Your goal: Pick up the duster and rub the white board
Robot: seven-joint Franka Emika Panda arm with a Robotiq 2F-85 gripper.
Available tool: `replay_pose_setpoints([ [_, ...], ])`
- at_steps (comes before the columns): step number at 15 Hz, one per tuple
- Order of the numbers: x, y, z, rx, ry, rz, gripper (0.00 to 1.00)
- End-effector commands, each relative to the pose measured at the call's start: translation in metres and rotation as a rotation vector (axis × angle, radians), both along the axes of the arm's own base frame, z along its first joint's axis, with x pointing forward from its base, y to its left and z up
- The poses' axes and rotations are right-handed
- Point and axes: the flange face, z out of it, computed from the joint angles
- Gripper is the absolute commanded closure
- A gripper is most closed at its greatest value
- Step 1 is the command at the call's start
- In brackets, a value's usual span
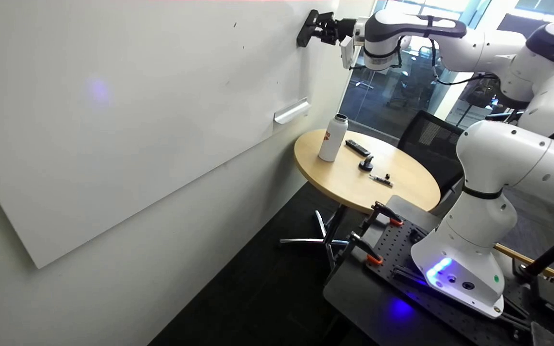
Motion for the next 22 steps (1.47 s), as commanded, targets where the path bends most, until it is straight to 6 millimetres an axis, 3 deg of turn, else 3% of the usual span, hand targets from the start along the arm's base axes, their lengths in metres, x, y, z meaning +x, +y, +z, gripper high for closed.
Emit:
replay_pose_setpoints([
  [1, 0.023, 0.038, -0.011, -0.023, 0.029, 0.060, 0.73],
  [6, 0.017, 0.020, -0.038, -0.045, 0.084, -0.003, 0.73],
  [12, -0.026, 0.012, -0.058, -0.090, 0.273, -0.067, 0.73],
  [18, -0.076, 0.012, -0.047, -0.239, 0.427, -0.106, 0.73],
  [22, -0.094, 0.021, -0.040, -0.268, 0.610, -0.060, 0.73],
])
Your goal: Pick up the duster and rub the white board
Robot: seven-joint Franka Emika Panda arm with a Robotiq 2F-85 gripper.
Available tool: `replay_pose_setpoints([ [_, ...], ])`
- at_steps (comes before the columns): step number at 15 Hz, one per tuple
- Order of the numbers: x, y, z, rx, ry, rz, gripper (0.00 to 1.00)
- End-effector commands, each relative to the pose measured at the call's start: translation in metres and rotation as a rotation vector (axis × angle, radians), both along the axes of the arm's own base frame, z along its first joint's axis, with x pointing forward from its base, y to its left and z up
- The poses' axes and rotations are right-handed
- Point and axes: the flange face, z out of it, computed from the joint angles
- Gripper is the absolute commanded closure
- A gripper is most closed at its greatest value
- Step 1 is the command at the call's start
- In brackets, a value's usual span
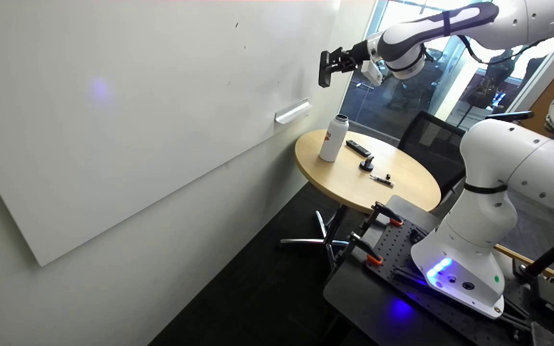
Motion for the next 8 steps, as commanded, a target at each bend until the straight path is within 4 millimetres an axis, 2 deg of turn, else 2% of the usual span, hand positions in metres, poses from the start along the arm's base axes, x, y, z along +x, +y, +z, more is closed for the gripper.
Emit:
replay_pose_setpoints([
  [1, -0.015, 0.012, 0.002, -0.041, 0.207, -0.011, 0.73],
  [6, -0.031, 0.000, 0.007, -0.179, 0.387, -0.013, 0.73],
  [7, -0.032, 0.003, 0.011, -0.107, 0.313, 0.013, 0.48],
  [8, -0.035, 0.000, 0.012, -0.131, 0.331, -0.001, 0.48],
])
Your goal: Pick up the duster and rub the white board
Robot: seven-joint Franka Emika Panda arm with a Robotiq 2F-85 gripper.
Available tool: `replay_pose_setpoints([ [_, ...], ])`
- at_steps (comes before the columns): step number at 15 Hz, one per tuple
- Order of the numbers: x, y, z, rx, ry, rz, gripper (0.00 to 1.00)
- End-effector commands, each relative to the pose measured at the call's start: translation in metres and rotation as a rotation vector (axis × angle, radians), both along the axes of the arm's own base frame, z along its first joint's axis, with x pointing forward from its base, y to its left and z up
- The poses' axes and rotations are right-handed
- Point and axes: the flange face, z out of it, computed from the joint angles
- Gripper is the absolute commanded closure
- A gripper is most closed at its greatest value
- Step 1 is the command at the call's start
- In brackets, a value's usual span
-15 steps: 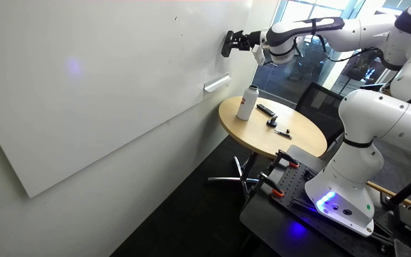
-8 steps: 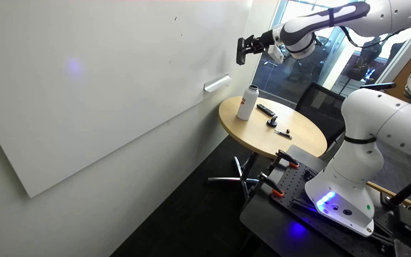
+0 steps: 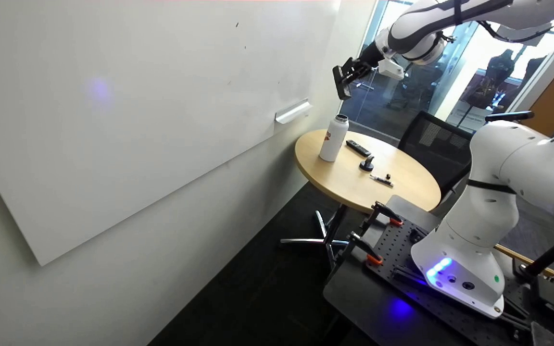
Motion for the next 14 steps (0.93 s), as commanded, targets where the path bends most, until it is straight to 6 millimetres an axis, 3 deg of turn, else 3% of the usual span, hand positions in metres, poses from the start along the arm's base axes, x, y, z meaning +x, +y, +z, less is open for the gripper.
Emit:
replay_pose_setpoints([
  [1, -0.001, -0.001, -0.001, -0.017, 0.013, -0.006, 0.48],
  [3, 0.001, 0.000, -0.005, -0.035, 0.033, -0.008, 0.48],
  [4, 0.002, 0.001, -0.006, -0.040, 0.039, -0.008, 0.73],
  [9, -0.029, -0.019, -0.049, 0.000, 0.240, -0.032, 0.73],
  [14, -0.067, -0.046, -0.101, 0.053, 0.299, -0.177, 0.73],
])
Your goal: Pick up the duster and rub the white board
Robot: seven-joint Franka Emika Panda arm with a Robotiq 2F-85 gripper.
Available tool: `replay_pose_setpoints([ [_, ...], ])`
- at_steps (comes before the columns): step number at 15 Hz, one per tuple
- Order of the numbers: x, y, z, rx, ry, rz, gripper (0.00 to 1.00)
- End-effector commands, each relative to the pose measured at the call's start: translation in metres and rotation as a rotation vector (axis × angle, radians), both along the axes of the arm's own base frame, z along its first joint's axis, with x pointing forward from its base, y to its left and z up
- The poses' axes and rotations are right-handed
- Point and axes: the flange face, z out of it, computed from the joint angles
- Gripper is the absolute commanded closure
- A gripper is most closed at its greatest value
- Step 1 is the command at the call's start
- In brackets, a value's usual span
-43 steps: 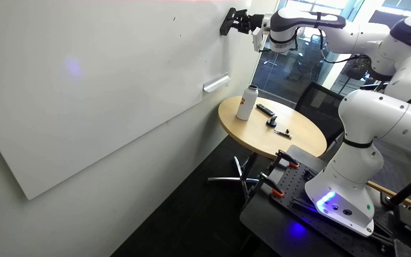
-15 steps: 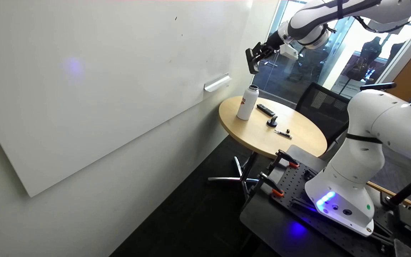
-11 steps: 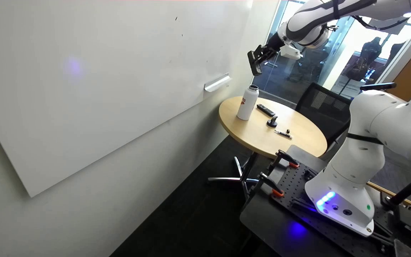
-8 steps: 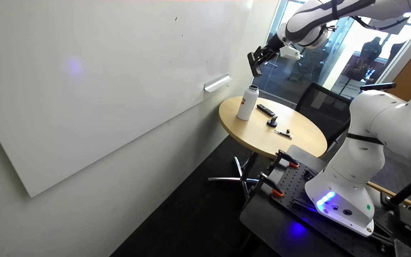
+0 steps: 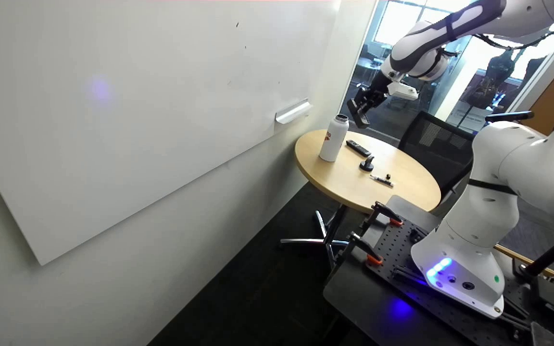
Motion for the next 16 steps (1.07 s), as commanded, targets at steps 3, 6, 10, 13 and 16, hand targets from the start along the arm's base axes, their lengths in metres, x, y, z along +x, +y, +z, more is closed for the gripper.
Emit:
replay_pose_setpoints([
  [3, -0.046, -0.020, -0.057, 0.019, 0.120, -0.132, 0.73],
  [6, -0.070, -0.018, -0.082, 0.056, 0.195, -0.161, 0.73],
  [10, -0.091, -0.019, -0.102, 0.095, 0.238, -0.197, 0.73],
  [13, -0.103, -0.026, -0.112, 0.108, 0.248, -0.259, 0.73],
  [16, -0.108, -0.034, -0.127, 0.124, 0.270, -0.337, 0.73],
])
